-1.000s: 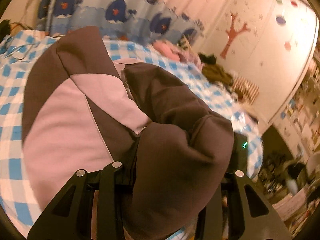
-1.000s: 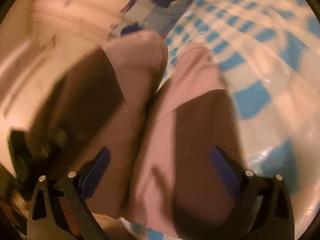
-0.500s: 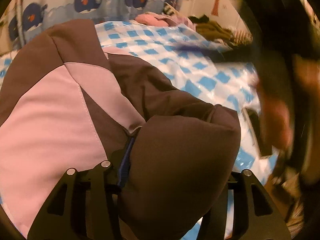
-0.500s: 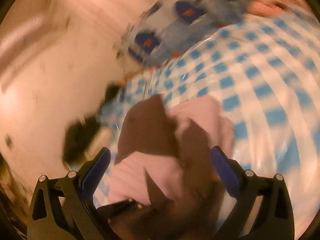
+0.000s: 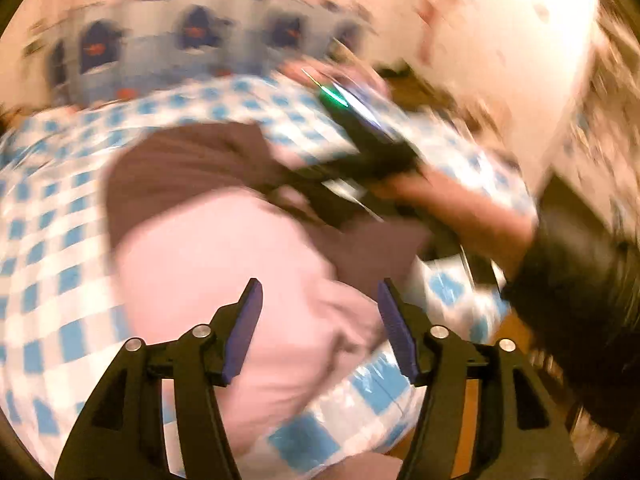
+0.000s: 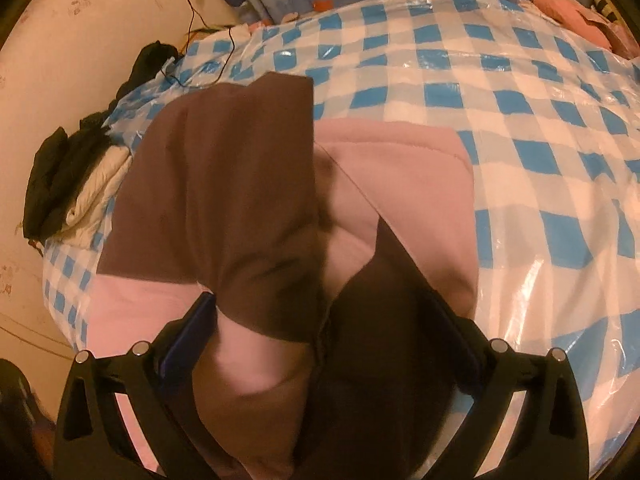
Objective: Fold large clothes
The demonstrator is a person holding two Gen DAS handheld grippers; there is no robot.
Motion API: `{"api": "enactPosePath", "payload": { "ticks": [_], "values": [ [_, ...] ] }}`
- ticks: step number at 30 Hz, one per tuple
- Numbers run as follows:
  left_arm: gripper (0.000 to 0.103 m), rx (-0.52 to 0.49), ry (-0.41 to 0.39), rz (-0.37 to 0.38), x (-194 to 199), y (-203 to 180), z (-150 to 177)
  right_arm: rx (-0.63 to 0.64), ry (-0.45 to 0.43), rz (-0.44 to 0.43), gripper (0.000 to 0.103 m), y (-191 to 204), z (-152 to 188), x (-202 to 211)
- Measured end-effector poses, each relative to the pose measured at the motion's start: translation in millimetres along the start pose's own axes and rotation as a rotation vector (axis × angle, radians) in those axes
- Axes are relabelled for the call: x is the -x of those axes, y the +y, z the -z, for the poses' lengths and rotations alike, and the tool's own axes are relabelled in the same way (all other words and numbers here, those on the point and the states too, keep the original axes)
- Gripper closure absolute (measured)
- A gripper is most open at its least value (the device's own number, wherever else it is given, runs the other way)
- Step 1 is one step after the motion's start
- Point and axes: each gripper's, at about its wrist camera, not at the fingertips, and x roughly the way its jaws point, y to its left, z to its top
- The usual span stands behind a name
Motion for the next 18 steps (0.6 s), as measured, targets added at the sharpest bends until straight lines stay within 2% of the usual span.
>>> {"api": "enactPosePath", "payload": {
  "ticks": [2,4,5,6,7,8,9,10,11,13,15,17,18],
  "values": [
    [0.04,0.081,-0.021,-0.041,-4,28,-18,0.02,0.03,0.025,0.007,5,-2,4],
    [0.04,0.136,-0.011,-0.044,-21,51,-26,0.057,0.06,0.071,0.007,12,-3,9],
    [0.04,0.155,0.019,-0.031,-38,59,-29,0.085,0.076,0.118,0.007,16,-1,11],
    [0.04,0.173,0.087,-0.015,-63,65,-26,0.107,0.09,0.162,0.007,17,1,9],
    [0.04,0.169,0.132,-0.017,-82,66,-24,0.127,0.106,0.208,0.007,16,7,8],
    [0.036,0.125,0.144,-0.047,-97,63,-16,0.132,0.121,0.249,0.007,11,13,3],
    [0.033,0.082,0.145,-0.072,-103,58,-12,0.124,0.132,0.267,0.007,6,19,-2],
    [0.032,0.066,0.153,-0.079,-106,52,-11,0.095,0.141,0.245,0.007,-2,26,-10],
    [0.033,0.066,0.157,-0.065,-101,49,-15,0.058,0.149,0.214,0.007,-10,32,-17],
    [0.034,0.12,0.128,-0.026,-77,58,-21,0.051,0.132,0.216,0.007,-11,35,-15],
    [0.034,0.182,0.039,-0.085,-48,80,-24,0.072,0.123,0.251,0.007,-4,35,-11],
    [0.031,0.287,0.024,-0.105,-40,115,-24,0.078,0.113,0.277,0.007,1,36,-9],
    [0.031,0.382,0.033,-0.119,-41,145,-20,0.067,0.11,0.274,0.007,2,36,-8]
  ]
}}
